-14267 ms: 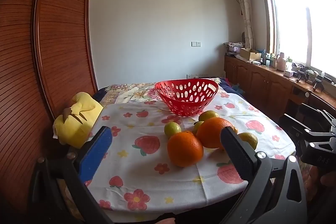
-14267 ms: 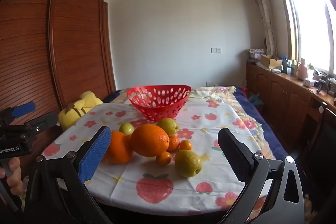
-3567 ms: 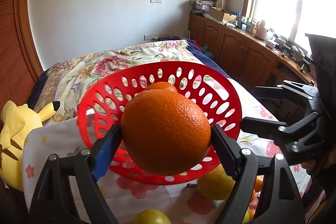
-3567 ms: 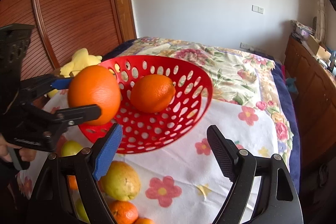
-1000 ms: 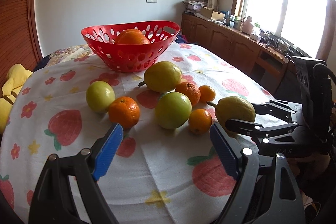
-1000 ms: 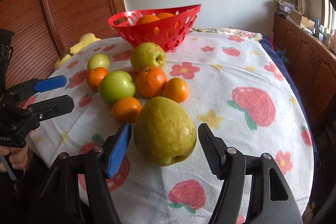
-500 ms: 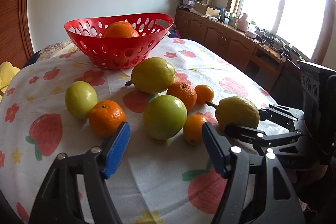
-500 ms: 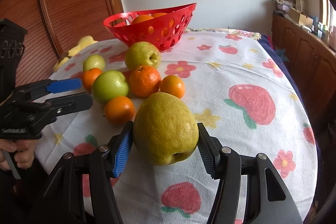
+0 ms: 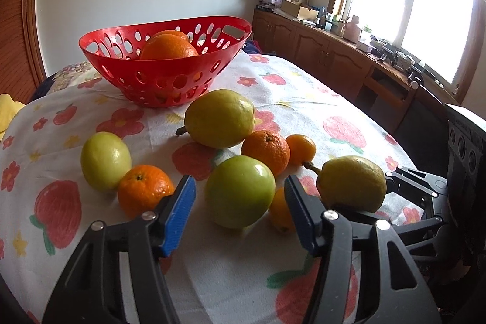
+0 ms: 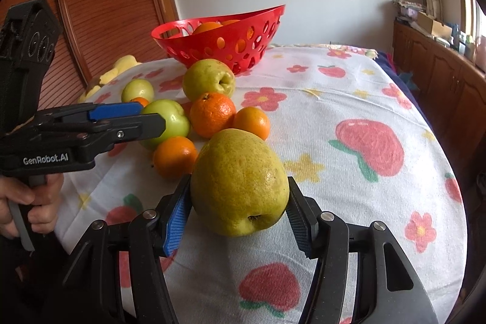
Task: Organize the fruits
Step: 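Close right tool on the yellow pear while left tool grasps the green apple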
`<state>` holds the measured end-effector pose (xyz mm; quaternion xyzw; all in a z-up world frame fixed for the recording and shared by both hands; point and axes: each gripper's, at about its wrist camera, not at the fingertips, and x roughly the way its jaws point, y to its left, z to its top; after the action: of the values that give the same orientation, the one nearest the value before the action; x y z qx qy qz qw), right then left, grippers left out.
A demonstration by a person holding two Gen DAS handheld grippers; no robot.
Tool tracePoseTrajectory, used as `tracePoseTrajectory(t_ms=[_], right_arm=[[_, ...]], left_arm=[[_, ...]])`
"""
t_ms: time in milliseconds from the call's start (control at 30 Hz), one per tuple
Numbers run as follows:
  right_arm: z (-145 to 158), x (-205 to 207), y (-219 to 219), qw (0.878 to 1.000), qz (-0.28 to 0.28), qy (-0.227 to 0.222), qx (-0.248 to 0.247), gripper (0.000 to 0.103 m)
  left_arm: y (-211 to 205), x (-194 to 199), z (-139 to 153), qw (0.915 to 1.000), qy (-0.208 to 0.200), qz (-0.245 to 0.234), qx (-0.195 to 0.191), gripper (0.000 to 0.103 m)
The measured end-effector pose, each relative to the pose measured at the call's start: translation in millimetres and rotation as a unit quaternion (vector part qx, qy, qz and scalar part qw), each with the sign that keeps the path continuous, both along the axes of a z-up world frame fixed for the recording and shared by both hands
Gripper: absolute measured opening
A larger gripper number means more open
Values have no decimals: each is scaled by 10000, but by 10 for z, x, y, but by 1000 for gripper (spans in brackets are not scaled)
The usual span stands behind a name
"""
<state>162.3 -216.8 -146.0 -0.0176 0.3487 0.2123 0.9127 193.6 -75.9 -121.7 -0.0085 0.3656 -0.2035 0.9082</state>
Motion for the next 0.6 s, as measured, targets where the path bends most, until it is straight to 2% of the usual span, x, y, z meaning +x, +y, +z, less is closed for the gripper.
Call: tracePoseTrajectory(t_ms=[100, 233, 400, 600], right_arm=[[-2, 3, -6, 10000, 12, 25, 45, 60], [-2, 2, -10, 10000, 14, 16, 35, 60], [-1, 8, -15, 10000, 11, 29, 35, 60], [1, 10, -8, 10000, 16, 39, 8, 60]], left_arm=[[-20, 34, 2, 10000, 36, -45, 11, 49], [-43, 59, 8, 9999, 62, -54, 125, 48], [-114, 128, -24, 9990, 222, -130, 362, 55], [-91, 158, -32, 9990, 289, -104, 318, 59]])
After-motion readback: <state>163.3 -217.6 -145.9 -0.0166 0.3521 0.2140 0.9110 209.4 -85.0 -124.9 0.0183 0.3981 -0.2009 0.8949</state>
